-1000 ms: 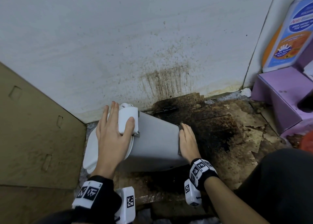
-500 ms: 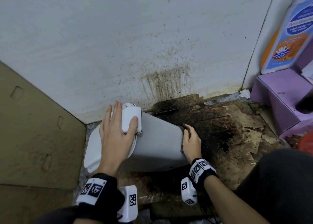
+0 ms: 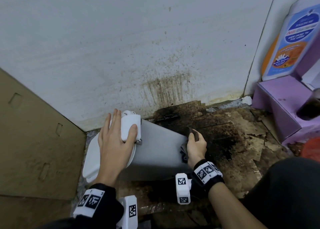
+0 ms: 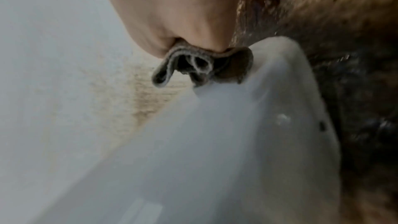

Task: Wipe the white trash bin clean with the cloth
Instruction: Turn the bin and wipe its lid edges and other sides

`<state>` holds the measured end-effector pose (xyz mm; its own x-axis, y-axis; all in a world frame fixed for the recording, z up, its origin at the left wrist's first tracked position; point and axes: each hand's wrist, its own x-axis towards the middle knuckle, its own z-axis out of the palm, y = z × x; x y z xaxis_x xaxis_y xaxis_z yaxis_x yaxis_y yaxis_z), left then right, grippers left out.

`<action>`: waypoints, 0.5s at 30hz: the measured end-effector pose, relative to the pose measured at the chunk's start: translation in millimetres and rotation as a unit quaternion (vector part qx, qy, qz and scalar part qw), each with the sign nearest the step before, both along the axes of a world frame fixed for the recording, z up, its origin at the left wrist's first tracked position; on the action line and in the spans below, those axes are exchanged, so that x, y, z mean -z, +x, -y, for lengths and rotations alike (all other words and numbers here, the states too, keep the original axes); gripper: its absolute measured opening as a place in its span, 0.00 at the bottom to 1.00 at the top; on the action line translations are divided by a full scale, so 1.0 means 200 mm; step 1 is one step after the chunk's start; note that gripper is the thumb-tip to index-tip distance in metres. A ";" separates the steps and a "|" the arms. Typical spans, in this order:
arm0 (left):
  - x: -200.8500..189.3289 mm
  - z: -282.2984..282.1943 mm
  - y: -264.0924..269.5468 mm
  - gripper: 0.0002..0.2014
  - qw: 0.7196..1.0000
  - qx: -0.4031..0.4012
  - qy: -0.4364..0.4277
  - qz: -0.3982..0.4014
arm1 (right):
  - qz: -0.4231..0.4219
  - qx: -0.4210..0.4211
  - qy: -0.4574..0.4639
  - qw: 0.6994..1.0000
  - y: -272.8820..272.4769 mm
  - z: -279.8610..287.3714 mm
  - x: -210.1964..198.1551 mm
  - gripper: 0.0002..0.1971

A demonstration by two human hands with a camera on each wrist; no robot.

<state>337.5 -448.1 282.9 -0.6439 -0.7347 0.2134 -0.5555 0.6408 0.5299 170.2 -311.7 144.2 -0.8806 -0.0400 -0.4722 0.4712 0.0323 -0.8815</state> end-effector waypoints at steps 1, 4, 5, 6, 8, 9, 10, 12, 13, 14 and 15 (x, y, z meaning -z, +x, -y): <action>0.00 -0.01 0.00 0.43 1.000 0.002 0.000 0.001 | 0.022 0.009 -0.043 0.999 0.00 0.02 -0.04 0.10; -0.02 -0.03 -0.02 0.44 1.000 0.009 0.003 0.002 | 0.080 -0.014 -0.203 0.976 0.01 0.06 -0.21 0.10; -0.02 -0.04 -0.03 0.44 1.000 0.012 0.004 0.002 | 0.098 -0.032 -0.252 0.962 0.03 0.07 -0.29 0.11; -0.03 -0.05 -0.04 0.44 1.000 0.015 0.004 0.004 | 0.110 -0.054 -0.293 0.948 0.04 0.07 -0.37 0.12; -0.03 -0.06 -0.05 0.45 1.000 0.018 0.004 0.011 | 0.110 -0.102 -0.351 0.924 0.07 0.08 -0.51 0.13; -0.04 -0.06 -0.06 0.46 1.000 0.020 0.006 0.016 | 0.096 -0.125 -0.363 0.918 0.08 0.07 -0.56 0.13; -0.03 -0.07 -0.07 0.46 1.000 0.023 0.006 0.020 | 0.075 -0.148 -0.369 0.915 0.10 0.07 -0.60 0.13; -0.03 -0.10 -0.09 0.44 0.999 0.035 0.009 0.019 | 0.020 -0.186 -0.365 0.912 0.13 0.05 -0.68 0.14; -0.03 -0.11 -0.10 0.44 0.999 0.044 0.017 0.011 | -0.013 -0.199 -0.353 0.914 0.14 0.05 -0.70 0.14; -0.03 -0.13 -0.12 0.43 0.998 0.052 0.030 0.001 | -0.048 -0.206 -0.332 0.919 0.15 0.04 -0.72 0.13; -0.03 -0.15 -0.13 0.43 0.998 0.056 0.040 -0.006 | -0.084 -0.206 -0.309 0.925 0.16 0.04 -0.74 0.13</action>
<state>310.8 -418.6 289.1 -0.7211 -0.6731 0.1639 -0.4763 0.6535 0.5883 202.1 -319.2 291.9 -0.7887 -0.6057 -0.1050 0.3865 -0.3557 -0.8509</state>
